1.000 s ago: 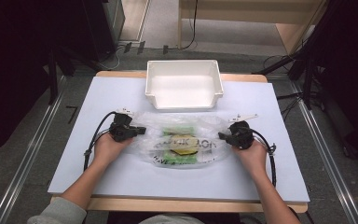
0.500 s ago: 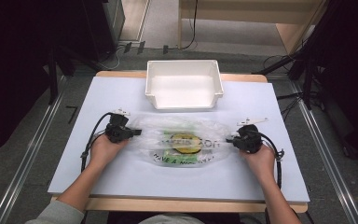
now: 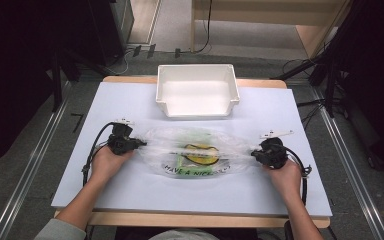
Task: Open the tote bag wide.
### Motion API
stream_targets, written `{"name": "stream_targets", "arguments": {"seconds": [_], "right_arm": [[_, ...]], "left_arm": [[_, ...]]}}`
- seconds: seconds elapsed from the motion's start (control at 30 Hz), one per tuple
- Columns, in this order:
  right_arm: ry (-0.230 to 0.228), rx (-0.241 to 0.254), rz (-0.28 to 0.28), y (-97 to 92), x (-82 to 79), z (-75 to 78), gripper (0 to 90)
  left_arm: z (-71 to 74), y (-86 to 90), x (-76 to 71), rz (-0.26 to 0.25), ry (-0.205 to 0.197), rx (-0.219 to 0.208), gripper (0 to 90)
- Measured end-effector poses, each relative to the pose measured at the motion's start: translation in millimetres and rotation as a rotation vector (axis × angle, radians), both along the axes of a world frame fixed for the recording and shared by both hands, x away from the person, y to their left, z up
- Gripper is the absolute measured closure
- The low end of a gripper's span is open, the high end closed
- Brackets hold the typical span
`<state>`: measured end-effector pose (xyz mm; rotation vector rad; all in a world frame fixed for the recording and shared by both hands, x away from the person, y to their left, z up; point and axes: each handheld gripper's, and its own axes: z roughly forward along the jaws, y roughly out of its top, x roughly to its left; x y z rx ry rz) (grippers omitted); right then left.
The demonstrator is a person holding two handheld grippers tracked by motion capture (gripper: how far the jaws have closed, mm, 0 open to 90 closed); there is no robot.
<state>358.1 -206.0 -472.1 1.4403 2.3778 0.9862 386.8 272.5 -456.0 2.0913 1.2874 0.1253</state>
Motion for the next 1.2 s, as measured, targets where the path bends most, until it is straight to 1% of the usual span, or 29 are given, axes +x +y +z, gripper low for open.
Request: {"name": "stream_targets", "arguments": {"seconds": [0.03,0.07,0.1,0.13,0.17,0.2,0.23,0.3,0.37,0.43,0.5,0.53,0.6,0.63,0.67,0.7,0.77,0.8,0.83,0.87,0.9,0.93,1.03,1.1,1.2], "right_arm": [[0.003,-0.014,-0.002,1.6,0.2,1.1,90.0],[-0.002,-0.028,0.009,3.3,0.2,2.8,90.0],[-0.019,-0.015,0.024,4.0,-0.5,5.5,90.0],[-0.035,0.019,0.032,3.5,-0.9,9.2,90.0],[-0.050,0.053,0.033,3.1,-1.7,14.0,90.0],[-0.065,0.073,0.036,3.6,-2.5,18.6,90.0],[-0.077,0.077,0.045,4.8,-3.0,22.6,90.0],[-0.091,0.081,0.066,9.1,-5.0,29.6,90.0],[-0.103,0.083,0.089,14.0,-6.9,36.0,90.0],[-0.121,0.089,0.104,18.3,-8.3,42.7,90.0],[-0.142,0.096,0.123,22.7,-9.4,49.4,90.0],[-0.147,0.095,0.130,25.1,-9.6,52.4,90.0],[-0.154,0.095,0.150,30.6,-8.6,56.4,90.0],[-0.156,0.100,0.159,33.7,-7.5,57.8,90.0],[-0.159,0.101,0.168,36.8,-6.2,59.0,90.0],[-0.160,0.104,0.181,39.9,-4.4,59.9,90.0],[-0.161,0.108,0.199,46.7,-1.1,61.2,90.0],[-0.160,0.107,0.206,49.9,0.9,61.4,90.0],[-0.157,0.108,0.214,53.0,3.1,61.1,90.0],[-0.147,0.106,0.220,56.5,5.2,60.4,90.0],[-0.147,0.106,0.220,56.5,5.2,60.4,90.0],[-0.134,0.111,0.235,64.2,10.7,57.3,90.0],[-0.127,0.103,0.252,73.3,17.7,53.3,90.0],[-0.106,0.110,0.256,80.6,22.2,50.7,90.0],[-0.108,0.117,0.277,94.1,27.6,47.8,90.0]], "left_arm": [[0.6,-0.3,0.4,-0.004,0.010,-0.004,90.0],[1.7,-0.7,0.2,-0.008,0.010,0.002,90.0],[4.3,-1.2,-0.6,-0.008,0.005,-0.011,90.0],[8.1,-2.0,-1.7,-0.016,-0.010,-0.028,90.0],[12.5,-3.7,-2.6,-0.023,-0.027,-0.032,90.0],[16.6,-5.9,-3.3,-0.035,-0.039,-0.034,90.0],[20.5,-8.5,-3.9,-0.047,-0.044,-0.032,90.0],[27.4,-13.8,-5.6,-0.072,-0.066,-0.039,90.0],[33.1,-19.5,-7.3,-0.097,-0.077,-0.028,90.0],[38.6,-23.5,-7.9,-0.109,-0.075,-0.021,90.0],[45.0,-25.3,-8.5,-0.120,-0.098,-0.025,90.0],[48.4,-26.3,-7.9,-0.124,-0.100,-0.027,90.0],[55.3,-28.4,-6.1,-0.129,-0.110,-0.023,90.0],[58.7,-29.9,-5.4,-0.134,-0.108,-0.026,90.0],[62.6,-32.0,-5.3,-0.133,-0.111,-0.017,90.0],[66.9,-33.8,-5.9,-0.141,-0.120,-0.017,90.0],[73.9,-37.4,-7.6,-0.155,-0.138,-0.036,90.0],[75.5,-39.9,-7.8,-0.165,-0.136,-0.034,90.0],[75.0,-42.7,-7.4,-0.175,-0.134,-0.034,90.0],[72.9,-45.4,-6.4,-0.181,-0.123,-0.036,90.0],[72.9,-45.4,-6.4,-0.181,-0.123,-0.036,90.0],[66.5,-51.0,-4.3,-0.193,-0.104,-0.031,90.0],[57.9,-61.0,-3.8,-0.198,-0.096,-0.024,90.0],[53.1,-68.3,-4.5,-0.209,-0.094,-0.030,90.0],[44.1,-75.1,-2.8,-0.209,-0.083,-0.014,90.0]]}}
